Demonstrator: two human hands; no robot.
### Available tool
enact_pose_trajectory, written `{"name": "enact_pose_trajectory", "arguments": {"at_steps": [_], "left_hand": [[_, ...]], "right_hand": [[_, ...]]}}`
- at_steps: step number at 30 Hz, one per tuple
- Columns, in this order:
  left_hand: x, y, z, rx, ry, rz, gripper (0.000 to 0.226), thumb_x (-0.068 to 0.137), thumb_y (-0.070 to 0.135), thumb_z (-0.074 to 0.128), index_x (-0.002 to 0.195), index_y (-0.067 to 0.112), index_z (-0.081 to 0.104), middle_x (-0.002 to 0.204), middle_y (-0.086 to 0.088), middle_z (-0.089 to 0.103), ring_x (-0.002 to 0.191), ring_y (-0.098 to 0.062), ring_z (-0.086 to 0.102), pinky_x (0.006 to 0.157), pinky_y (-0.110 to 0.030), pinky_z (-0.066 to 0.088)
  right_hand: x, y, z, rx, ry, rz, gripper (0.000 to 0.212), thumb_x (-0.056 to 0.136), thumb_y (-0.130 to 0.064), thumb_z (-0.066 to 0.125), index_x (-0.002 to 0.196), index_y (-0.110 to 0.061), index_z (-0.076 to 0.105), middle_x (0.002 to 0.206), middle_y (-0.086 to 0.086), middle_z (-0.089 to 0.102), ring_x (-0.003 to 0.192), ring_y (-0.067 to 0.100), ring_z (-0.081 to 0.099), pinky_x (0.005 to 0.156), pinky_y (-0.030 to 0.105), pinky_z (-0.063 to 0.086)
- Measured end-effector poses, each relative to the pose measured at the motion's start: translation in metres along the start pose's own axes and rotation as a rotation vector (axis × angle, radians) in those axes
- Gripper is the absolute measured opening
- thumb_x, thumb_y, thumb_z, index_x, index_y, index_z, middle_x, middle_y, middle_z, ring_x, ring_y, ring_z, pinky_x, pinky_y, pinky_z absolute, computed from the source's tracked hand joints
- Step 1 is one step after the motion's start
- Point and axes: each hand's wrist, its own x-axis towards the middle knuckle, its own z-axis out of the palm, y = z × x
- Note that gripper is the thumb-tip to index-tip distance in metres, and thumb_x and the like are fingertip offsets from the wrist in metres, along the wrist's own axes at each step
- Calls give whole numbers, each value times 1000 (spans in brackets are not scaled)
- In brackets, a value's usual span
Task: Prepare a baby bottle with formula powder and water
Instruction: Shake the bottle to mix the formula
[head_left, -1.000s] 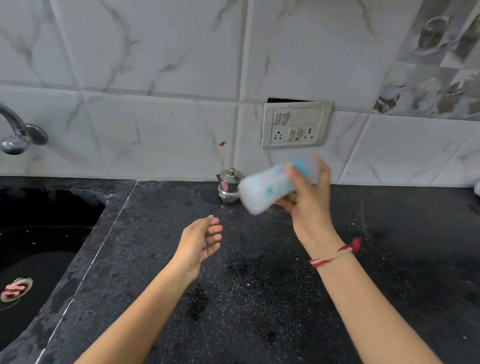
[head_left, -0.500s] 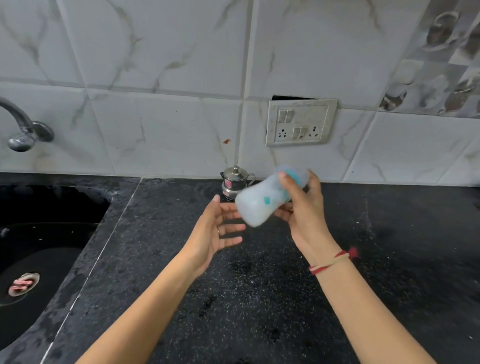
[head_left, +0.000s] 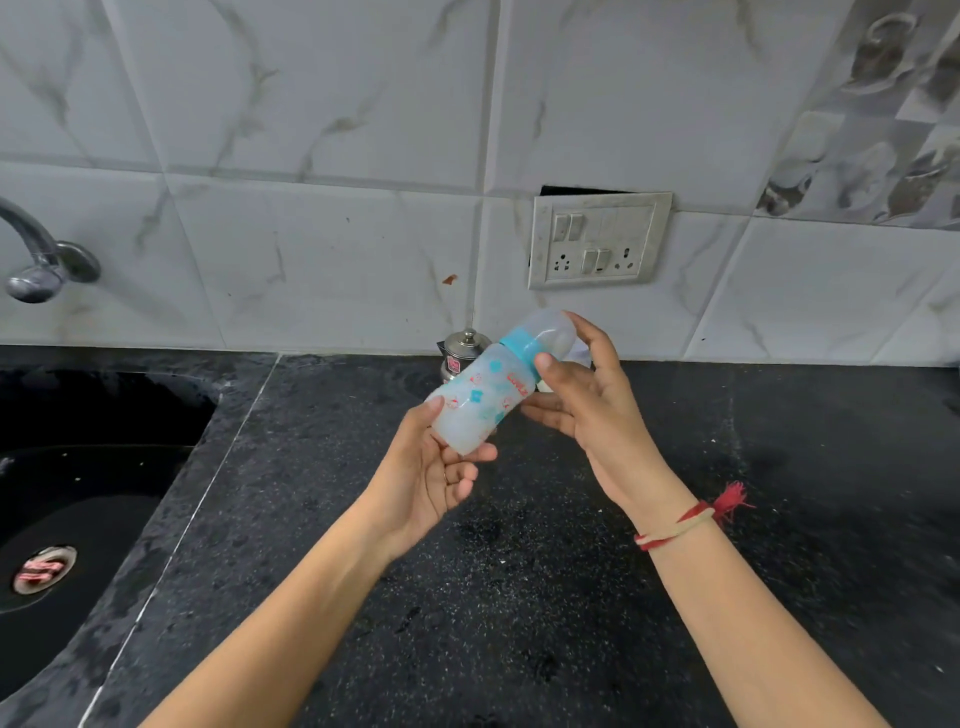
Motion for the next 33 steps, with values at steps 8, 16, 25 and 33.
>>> {"name": "enact_pose_trajectory", "arguments": {"at_steps": [8,16,25,33], "left_hand": [[-4,-10,4,-202,-362,-267,73,55,63,80,91,-1,72,60,-2,64,44,-7,61,43,-17,53],[2,-3,1,-94,-374,-216,98,68,82,45,125,3,62,91,-9,70,65,-14,69,54,-23,59],[17,-12,-20,43,112,-167,70,86,67,40,118,10,64,96,-4,71,75,-14,65,64,-26,56],[24,-20,-35,87,318,-165,55,93,57,43,117,11,63,102,-2,70,82,-14,63,71,-28,50]], "right_hand": [[1,5,8,111,-80,-52,81,80,-2,67,138,-42,26,111,3,61,94,16,67,67,30,56],[15,-33,-9,406,370,-367,64,84,-12,67,131,-31,28,111,1,56,97,19,62,69,38,55],[12,-27,-13,356,335,-278,72,82,-6,68,135,-32,27,123,10,52,109,29,59,68,38,57],[16,-41,-11,344,314,-265,59,87,-11,62,131,-30,28,109,0,56,98,23,62,65,34,57]]}}
